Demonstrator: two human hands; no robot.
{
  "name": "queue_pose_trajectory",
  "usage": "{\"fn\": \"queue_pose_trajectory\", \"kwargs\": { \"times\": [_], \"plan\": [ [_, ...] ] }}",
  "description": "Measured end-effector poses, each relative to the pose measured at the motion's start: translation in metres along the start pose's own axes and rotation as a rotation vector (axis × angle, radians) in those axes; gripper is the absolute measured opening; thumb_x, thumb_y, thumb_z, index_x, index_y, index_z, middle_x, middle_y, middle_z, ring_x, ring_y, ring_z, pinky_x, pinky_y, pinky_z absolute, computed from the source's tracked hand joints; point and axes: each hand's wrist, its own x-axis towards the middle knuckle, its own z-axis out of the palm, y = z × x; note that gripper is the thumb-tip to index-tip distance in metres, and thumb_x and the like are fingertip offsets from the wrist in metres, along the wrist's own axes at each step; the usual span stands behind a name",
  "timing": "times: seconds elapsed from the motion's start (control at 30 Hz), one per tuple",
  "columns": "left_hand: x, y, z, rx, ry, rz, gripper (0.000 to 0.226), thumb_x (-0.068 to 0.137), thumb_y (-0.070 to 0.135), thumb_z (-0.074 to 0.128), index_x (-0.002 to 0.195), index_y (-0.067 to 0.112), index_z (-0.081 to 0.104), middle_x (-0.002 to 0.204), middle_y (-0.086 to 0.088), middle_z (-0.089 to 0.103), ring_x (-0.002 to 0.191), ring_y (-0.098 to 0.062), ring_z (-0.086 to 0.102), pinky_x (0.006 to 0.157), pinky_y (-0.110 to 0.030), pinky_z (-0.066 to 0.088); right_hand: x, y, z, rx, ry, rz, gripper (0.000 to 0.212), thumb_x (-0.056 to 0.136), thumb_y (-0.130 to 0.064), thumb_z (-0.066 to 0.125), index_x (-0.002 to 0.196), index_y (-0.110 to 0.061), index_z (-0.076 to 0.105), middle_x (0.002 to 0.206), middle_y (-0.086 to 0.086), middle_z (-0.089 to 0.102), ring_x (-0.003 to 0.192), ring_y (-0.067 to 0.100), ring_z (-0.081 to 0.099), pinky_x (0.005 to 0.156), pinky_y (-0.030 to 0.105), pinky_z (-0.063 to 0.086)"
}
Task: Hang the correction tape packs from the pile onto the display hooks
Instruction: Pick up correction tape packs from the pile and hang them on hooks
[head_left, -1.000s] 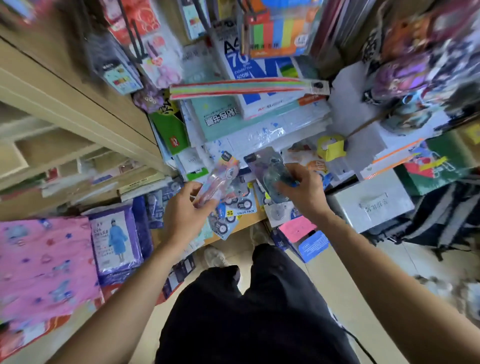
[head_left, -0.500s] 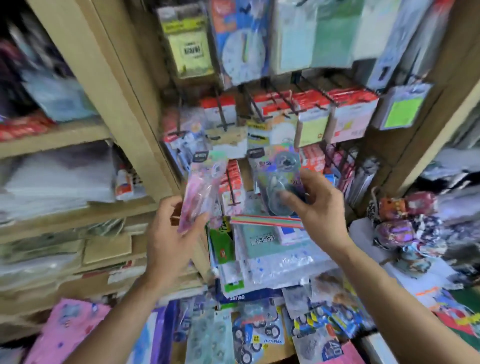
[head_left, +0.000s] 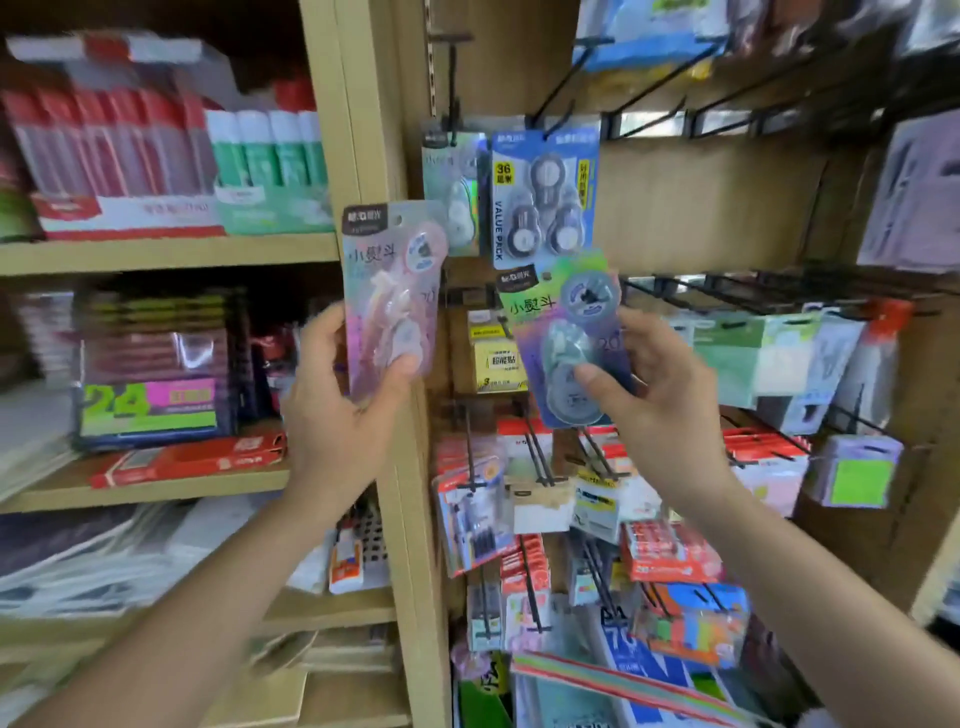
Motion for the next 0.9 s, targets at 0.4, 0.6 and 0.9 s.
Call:
{"fn": "queue_pose_trajectory", "kwargs": {
  "times": [0.4,0.6,0.9],
  "plan": [
    [0.156,0.022,0.031,0.026,0.207,0.149,0.062,0.085,0.039,0.072,0.139,0.027,0.044,0.126,0.015,0.060,0.112,-0.013,0.061,0.087,-0.033,0.046,0.147,-0.036,0.045,-0.030,0.052,-0.101,0.037,0.087,-0.013,0.071,0.121,-0.020,0.061,0.106,-0.005,0.073,0.099,0.013,0.070,0.089,0.047,0.057],
    [0.194,0.023,0.049,0.098,0.282,0.230,0.066,0.084,0.044,0.073,0.141,0.027,0.045,0.124,0.006,0.066,0.107,-0.018,0.064,0.083,-0.032,0.047,0.183,-0.034,0.066,-0.064,0.040,-0.132,0.039,0.086,-0.008,0.072,0.120,-0.023,0.060,0.106,-0.004,0.072,0.099,0.014,0.069,0.084,0.024,0.055],
    [0.193,0.009,0.051,0.144,0.310,0.323,0.065,0.081,0.051,0.071,0.134,0.020,0.052,0.108,0.002,0.069,0.090,-0.014,0.065,0.074,-0.029,0.050,0.181,-0.002,0.094,0.008,0.073,-0.078,0.036,0.090,-0.020,0.070,0.108,-0.049,0.061,0.102,0.001,0.073,0.099,0.026,0.067,0.086,0.047,0.057]
  ]
}}
